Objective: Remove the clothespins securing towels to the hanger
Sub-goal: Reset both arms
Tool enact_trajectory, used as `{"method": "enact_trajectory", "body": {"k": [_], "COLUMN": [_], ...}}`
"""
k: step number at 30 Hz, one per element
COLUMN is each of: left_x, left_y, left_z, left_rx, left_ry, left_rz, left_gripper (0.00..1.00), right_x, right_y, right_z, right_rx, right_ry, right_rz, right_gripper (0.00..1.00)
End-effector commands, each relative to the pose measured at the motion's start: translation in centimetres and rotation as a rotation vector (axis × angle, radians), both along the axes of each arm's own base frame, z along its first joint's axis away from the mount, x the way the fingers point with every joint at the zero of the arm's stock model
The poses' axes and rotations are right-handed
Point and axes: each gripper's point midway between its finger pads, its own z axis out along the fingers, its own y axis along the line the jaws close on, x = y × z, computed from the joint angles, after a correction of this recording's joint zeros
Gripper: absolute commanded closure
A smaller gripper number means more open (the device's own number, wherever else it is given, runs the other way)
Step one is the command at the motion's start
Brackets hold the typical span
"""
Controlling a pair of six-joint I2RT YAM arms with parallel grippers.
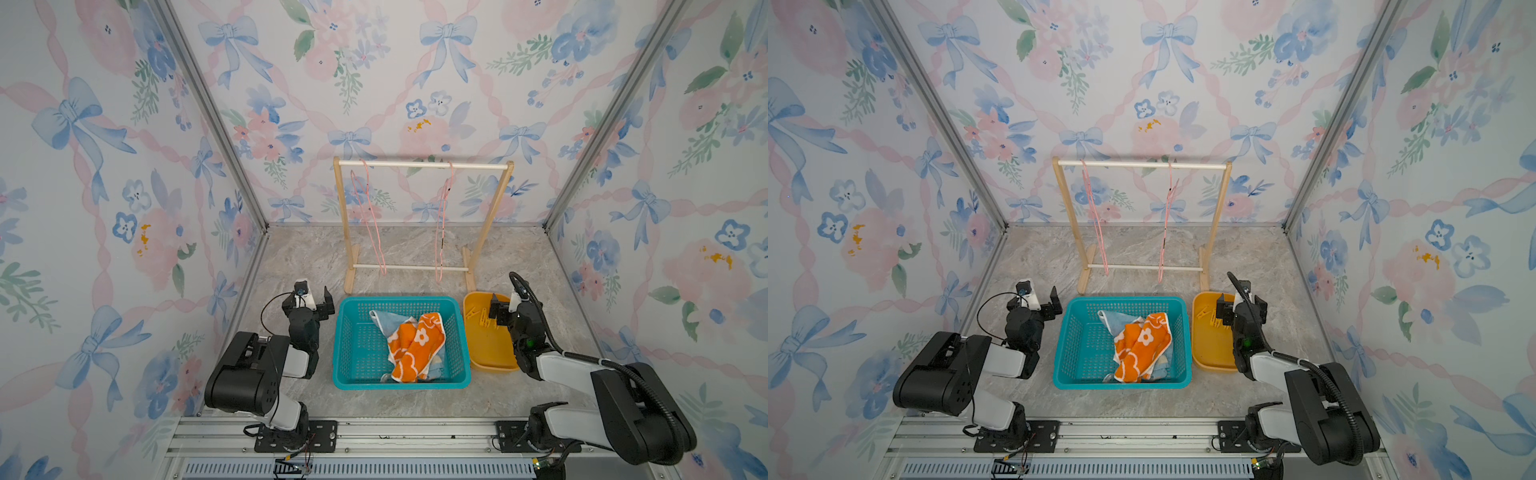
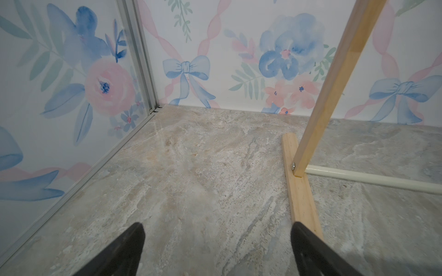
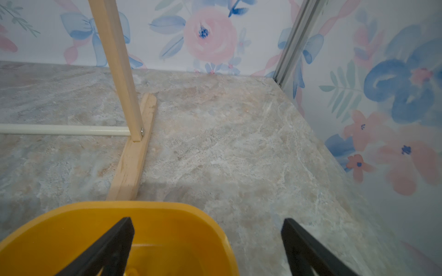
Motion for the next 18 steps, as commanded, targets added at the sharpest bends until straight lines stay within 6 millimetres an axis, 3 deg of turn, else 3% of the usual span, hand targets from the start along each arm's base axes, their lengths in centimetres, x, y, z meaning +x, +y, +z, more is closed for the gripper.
{"method": "enact_trajectory", "body": {"k": [1,5,18], "left_x": [0.0,0.0,0.0], "left_y": [-0.7,-0.7,-0.6], "left_z": [0.7,0.7,0.7], "left_rx": [0.024,0.026,0.026], "left_ry": [-0.033,-0.034,-0.035], "left_rz": [-0.039,-0.039,-0.038], "left_gripper": [0.02,0.02,0.02], "right_x": [0.9,1.6,2.4], "right_y": [-0.2,-0.4,-0.8], "right_z": [1.3,-0.4,-0.8], "right_rx": [-0.019,-0.011,0.008], "right_ry": [-0.097,-0.121,-0.073], "right_rz": [0.022,0.013,0.007], "right_gripper": [0.02,0.02,0.02]}}
